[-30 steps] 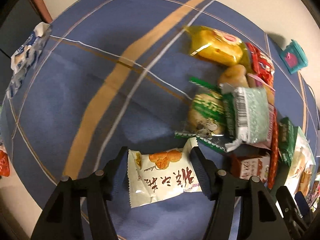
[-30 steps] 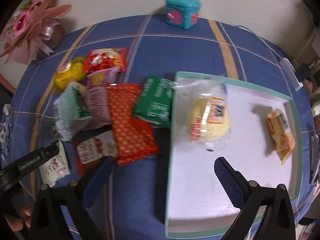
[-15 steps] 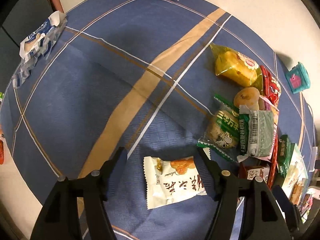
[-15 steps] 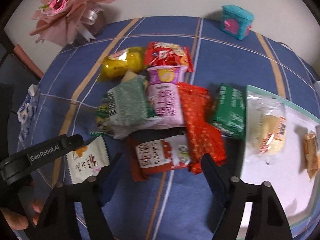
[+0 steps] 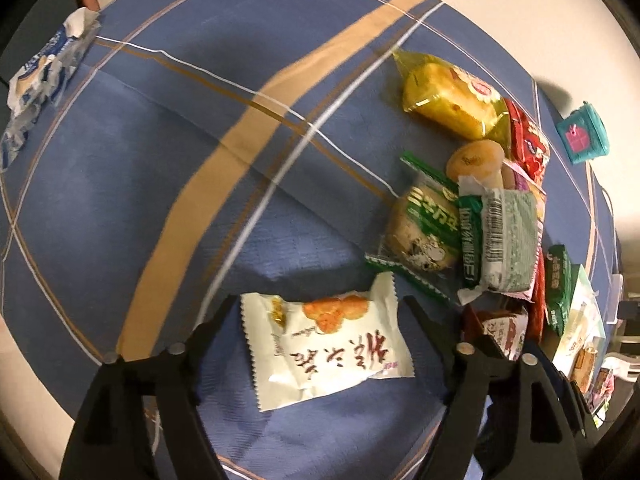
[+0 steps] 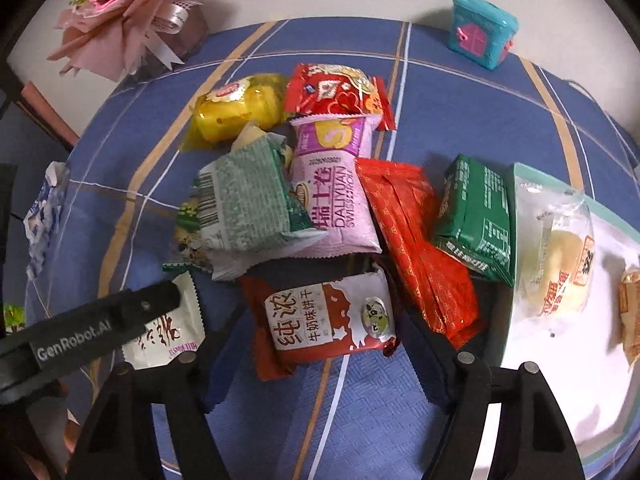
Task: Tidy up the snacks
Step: 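Grasp the white pastry packet with the left tool while the right tool grasps the milk biscuit packet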
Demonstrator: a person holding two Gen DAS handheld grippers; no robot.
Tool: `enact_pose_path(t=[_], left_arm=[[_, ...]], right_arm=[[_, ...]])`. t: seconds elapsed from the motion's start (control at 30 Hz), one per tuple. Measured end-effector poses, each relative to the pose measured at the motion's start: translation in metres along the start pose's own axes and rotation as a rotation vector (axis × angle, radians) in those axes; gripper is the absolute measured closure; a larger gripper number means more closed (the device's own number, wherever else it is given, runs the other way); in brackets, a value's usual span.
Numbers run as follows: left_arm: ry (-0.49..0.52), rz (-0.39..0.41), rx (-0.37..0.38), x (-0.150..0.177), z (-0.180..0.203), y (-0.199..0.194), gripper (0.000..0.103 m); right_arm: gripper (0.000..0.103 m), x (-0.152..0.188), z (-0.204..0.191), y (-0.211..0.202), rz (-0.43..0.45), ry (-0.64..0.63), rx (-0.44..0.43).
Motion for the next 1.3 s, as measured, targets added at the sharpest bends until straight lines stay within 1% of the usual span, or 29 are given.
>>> enact_pose_path(t=[0.1,0.13,0.23,0.37,0.47,0.57,0.63,0.73,0.83,0.97,1.07,1.1,1.17,1.23,1.3], left_arm=[[0.01,-0.005,0.005,-0.001,0.001,0.001,0.022],[0.013,-0.008,-0.001,-0.001,0.009,0.004,0.022],[0.016,-0.02,-0.014,0.012,0.024,0.009,0.022],[0.024,-0.021,-0.021,0.015,0.029,0.01,0.019],[0.022,-0.019,-0.018,0.016,0.037,0.01,0.018],[0.019,-0.021,-0.01,0.014,0.036,0.01,0.015],[0.032,-0.022,-0.02,0.019,0.046,0.017,0.013],[0.054,-0.023,-0.045,0.021,0.051,0.021,0.012],[0.058,-0.018,-0.062,0.03,0.065,0.027,0.012],[0.077,-0.008,-0.095,0.035,0.07,0.031,0.012],[0.085,-0.001,-0.111,0.037,0.074,0.031,0.012],[0.086,0.0,-0.114,0.038,0.077,0.032,0.013],[0.089,0.006,-0.123,0.04,0.081,0.033,0.018],[0.089,0.018,-0.125,0.037,0.075,0.022,0.029],[0.093,0.024,-0.126,0.037,0.075,0.014,0.035]], right_arm=[[0.025,0.0,-0.006,0.003,-0.002,-0.029,0.014],[0.025,-0.001,-0.009,0.004,0.0,-0.044,0.022],[0.025,0.003,-0.015,0.005,-0.007,-0.054,0.012],[0.025,0.008,-0.022,0.006,-0.011,-0.075,0.011],[0.025,0.006,-0.02,0.005,-0.007,-0.058,0.003],[0.025,0.005,-0.02,0.006,-0.007,-0.055,0.008],[0.024,0.004,-0.017,0.01,-0.006,-0.07,0.03],[0.024,0.006,-0.016,0.012,-0.003,-0.099,0.066],[0.024,0.006,-0.018,0.015,0.006,-0.107,0.079],[0.023,0.009,-0.018,0.021,0.011,-0.12,0.098],[0.026,0.012,-0.021,0.023,0.016,-0.133,0.114],[0.029,0.013,-0.021,0.024,0.018,-0.135,0.116],[0.033,0.013,-0.02,0.025,0.026,-0.14,0.126],[0.037,0.014,-0.022,0.025,0.033,-0.139,0.122],[0.038,0.015,-0.022,0.026,0.036,-0.137,0.117]])
Point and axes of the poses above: each gripper's, at about its wrist camera, not at the fingertips, and y roughly the way its jaws point, z to its right, x to its underside, the point moved 10 cm from there along y, roughly the way its jaws point
